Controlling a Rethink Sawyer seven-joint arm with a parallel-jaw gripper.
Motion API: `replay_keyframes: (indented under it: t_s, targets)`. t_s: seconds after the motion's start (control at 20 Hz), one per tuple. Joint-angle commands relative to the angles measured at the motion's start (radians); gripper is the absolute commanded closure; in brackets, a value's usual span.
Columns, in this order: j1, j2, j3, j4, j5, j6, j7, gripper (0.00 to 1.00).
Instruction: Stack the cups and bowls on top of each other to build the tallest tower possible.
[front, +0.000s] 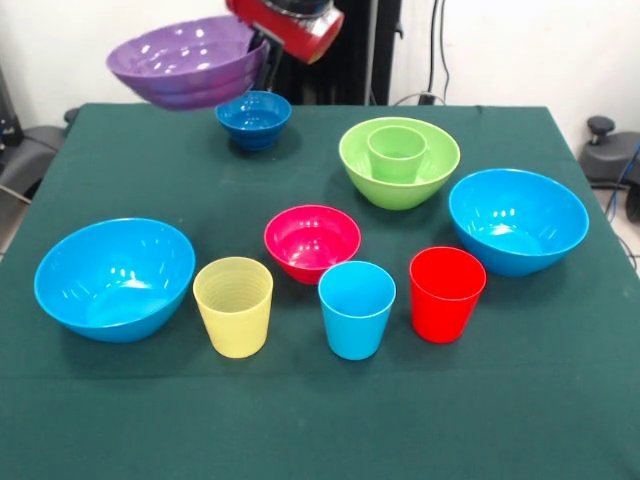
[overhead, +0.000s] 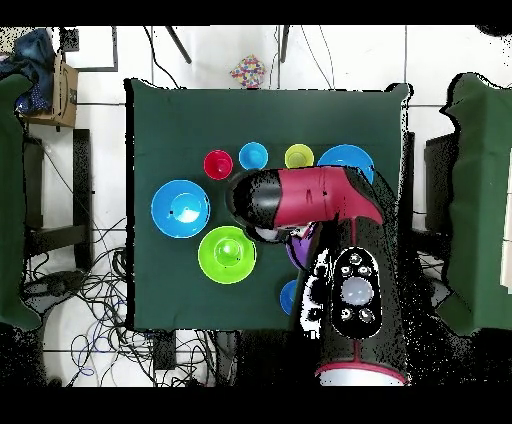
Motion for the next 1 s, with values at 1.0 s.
replay_keyframes:
  t_s: [1.0]
  targets:
    - [0.153, 0.032, 0.000, -0.026, 0.145, 0.091, 0.190, 1.00]
